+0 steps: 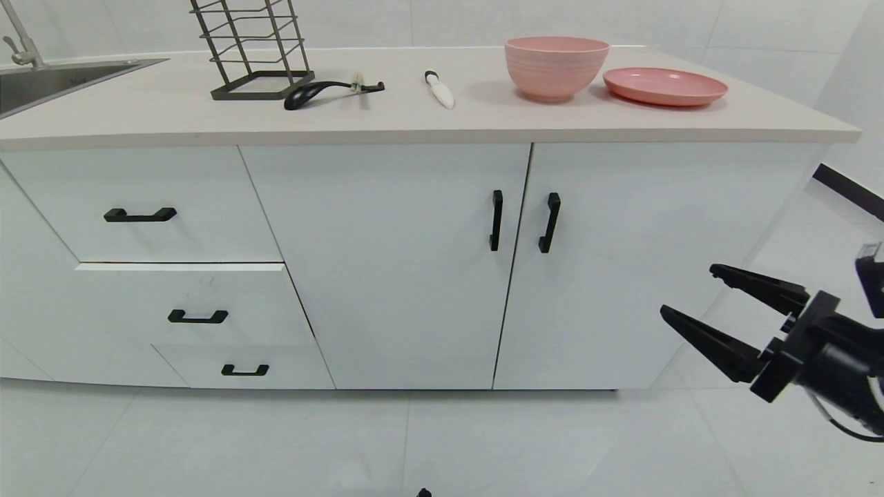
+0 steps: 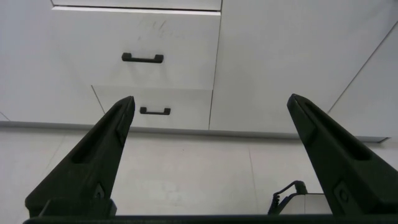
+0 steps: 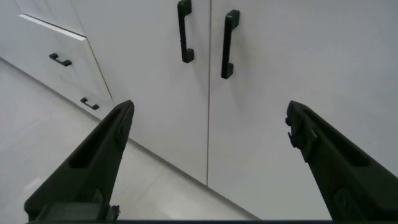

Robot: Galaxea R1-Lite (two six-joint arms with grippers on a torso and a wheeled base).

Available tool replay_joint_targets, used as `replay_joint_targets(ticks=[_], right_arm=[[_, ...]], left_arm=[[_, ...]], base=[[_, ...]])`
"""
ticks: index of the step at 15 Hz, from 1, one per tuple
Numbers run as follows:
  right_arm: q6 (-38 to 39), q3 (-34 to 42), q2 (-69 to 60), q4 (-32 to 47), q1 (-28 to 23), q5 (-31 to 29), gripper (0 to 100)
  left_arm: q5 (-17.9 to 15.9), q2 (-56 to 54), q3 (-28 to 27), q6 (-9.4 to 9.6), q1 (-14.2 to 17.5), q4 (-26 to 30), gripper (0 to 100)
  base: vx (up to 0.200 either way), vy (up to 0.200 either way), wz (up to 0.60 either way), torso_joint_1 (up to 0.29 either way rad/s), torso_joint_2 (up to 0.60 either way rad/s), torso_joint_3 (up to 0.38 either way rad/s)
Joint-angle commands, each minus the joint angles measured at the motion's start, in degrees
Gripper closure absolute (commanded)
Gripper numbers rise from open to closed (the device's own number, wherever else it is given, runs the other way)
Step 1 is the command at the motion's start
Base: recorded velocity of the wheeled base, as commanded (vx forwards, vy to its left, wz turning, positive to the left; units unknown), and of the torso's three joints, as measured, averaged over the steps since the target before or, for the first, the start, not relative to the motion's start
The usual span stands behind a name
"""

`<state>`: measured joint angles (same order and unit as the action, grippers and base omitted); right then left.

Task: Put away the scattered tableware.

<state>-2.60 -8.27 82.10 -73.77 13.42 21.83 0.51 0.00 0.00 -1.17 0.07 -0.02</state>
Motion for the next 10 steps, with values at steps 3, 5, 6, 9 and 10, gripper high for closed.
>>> replay_joint_targets(ticks=[3,5,6,9,10], right_arm=[[-0.66,-3.86,9.83,-3.40,1.87,3.04,0],[-2.33,-3.78,14.58,-7.71,1.87,6.12,0],[-2.41,-3.95,15.54,-7.80,1.87,6.64,0],[-2.94,-5.53,16.60,-8.06,1.96,8.23,0],[-3.03,-5.89,16.69,-8.15,1.87,8.75,0]], left_arm=[[-0.51,0.88,-0.09,0.20,-0.25,0.11,0],[-0.60,0.44,0.00,1.26,-0.25,-0.06,0],[-1.48,0.00,0.00,1.35,-0.07,0.02,0],[-1.92,0.00,-0.09,2.14,-0.07,-10.35,0],[-2.01,0.00,-0.09,3.72,0.01,-17.20,0]], base=[[0.000,0.000,0.00,0.000,0.00,0.000],[0.000,0.000,0.00,0.000,0.00,0.000],[0.000,0.000,0.00,0.000,0.00,0.000],[0.000,0.000,0.00,0.000,0.00,0.000],[0.000,0.000,0.00,0.000,0.00,0.000]])
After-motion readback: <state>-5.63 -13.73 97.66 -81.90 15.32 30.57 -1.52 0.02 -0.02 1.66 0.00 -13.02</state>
